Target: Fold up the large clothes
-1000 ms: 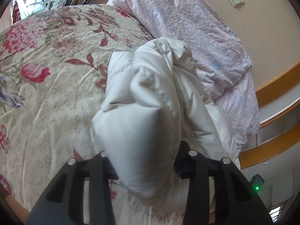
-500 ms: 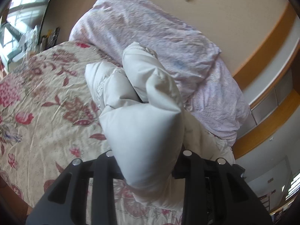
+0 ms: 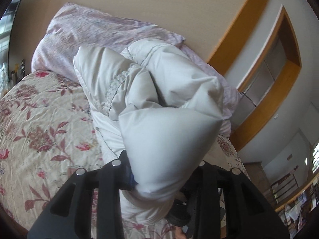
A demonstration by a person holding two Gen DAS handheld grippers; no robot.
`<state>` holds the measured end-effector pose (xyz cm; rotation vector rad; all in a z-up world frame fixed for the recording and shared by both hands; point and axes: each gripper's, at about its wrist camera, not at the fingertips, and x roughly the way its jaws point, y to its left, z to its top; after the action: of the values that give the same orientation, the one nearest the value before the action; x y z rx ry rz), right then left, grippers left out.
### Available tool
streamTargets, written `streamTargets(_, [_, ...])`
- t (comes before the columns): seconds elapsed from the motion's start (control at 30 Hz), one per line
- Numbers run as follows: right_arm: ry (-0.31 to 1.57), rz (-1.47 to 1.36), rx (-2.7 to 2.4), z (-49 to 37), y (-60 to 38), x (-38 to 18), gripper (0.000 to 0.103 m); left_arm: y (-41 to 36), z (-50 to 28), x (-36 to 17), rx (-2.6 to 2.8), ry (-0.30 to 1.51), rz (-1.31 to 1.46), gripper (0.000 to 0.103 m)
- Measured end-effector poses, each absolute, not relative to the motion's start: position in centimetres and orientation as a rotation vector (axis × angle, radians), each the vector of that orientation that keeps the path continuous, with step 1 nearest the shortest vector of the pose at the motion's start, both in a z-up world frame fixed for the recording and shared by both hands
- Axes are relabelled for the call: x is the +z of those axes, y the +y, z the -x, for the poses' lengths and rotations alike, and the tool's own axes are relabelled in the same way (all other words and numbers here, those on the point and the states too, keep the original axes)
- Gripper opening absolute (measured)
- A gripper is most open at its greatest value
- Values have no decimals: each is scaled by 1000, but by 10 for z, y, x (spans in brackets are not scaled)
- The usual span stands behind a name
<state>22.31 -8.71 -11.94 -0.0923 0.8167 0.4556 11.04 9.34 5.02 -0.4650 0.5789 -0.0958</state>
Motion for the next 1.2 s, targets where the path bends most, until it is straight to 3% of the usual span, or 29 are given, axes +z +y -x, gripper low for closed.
streamTargets(0.57, [680,66,421,-184,-172,-99,56,14,-120,57,-171,588,322,36])
streamTargets(1.2, [621,-38,277,-164,-259,-127,56,-89,-148,26,-380,694,218,37])
